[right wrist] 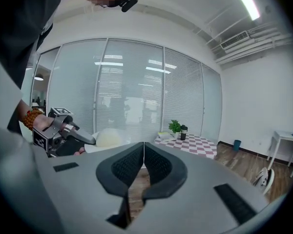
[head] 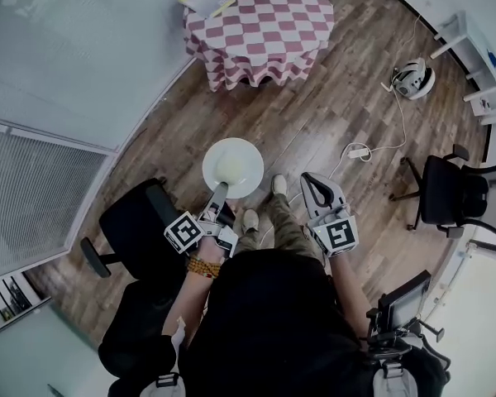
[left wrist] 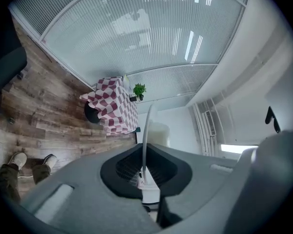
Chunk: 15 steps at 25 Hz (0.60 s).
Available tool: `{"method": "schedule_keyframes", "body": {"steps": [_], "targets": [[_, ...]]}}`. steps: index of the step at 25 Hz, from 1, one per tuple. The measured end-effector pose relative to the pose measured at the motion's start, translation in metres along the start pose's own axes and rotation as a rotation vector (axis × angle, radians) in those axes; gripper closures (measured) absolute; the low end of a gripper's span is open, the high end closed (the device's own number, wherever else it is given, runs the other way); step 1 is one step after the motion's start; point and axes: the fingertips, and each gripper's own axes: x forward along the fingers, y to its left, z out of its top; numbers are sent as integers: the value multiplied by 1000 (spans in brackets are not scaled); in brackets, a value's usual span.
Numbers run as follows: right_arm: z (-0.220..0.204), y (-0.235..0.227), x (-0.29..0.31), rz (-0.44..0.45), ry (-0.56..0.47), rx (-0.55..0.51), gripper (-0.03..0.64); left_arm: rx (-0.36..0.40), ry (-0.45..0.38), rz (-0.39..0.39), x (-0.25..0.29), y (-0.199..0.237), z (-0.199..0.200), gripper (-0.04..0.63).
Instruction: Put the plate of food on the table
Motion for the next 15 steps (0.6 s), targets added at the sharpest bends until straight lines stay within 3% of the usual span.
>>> {"method": "schedule_keyframes", "body": {"steps": [6, 11, 15], "targets": [[2, -26, 26, 29, -7, 5, 604, -21, 26, 2, 36, -12, -2, 577], [-15, -57, 47, 74, 96, 36, 606, -34, -10, 23, 70, -17, 4, 577], [4, -95, 62, 84, -29, -1, 606, -15, -35, -17, 107, -32, -1, 577]]}}
